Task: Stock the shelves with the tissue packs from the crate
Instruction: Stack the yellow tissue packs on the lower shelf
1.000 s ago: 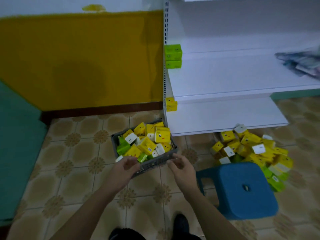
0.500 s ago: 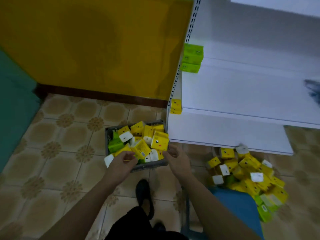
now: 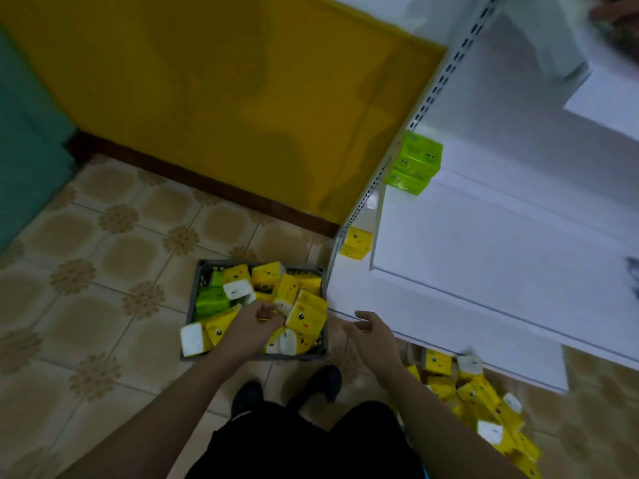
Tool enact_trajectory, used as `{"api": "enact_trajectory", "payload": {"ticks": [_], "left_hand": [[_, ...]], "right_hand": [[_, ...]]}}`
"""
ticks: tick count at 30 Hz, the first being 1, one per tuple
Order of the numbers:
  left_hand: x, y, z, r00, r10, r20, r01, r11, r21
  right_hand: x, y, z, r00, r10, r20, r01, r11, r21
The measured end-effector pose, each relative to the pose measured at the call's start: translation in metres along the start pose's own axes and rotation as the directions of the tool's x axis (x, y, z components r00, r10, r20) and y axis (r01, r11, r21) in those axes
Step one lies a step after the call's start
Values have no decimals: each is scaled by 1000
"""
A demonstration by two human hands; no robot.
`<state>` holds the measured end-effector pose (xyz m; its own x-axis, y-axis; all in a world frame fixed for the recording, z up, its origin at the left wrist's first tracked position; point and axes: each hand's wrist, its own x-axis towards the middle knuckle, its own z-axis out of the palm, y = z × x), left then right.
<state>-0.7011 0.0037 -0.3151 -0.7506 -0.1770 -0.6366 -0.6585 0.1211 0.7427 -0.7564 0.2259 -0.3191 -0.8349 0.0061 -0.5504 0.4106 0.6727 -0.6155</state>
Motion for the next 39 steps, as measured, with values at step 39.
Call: {"api": "enact_trajectory", "payload": {"ticks": [39], "left_hand": [[144,-241,266,818,-414,-400,43,736,-675]], "right_hand": [[221,259,121,943,55,327,-64,998,17]]}}
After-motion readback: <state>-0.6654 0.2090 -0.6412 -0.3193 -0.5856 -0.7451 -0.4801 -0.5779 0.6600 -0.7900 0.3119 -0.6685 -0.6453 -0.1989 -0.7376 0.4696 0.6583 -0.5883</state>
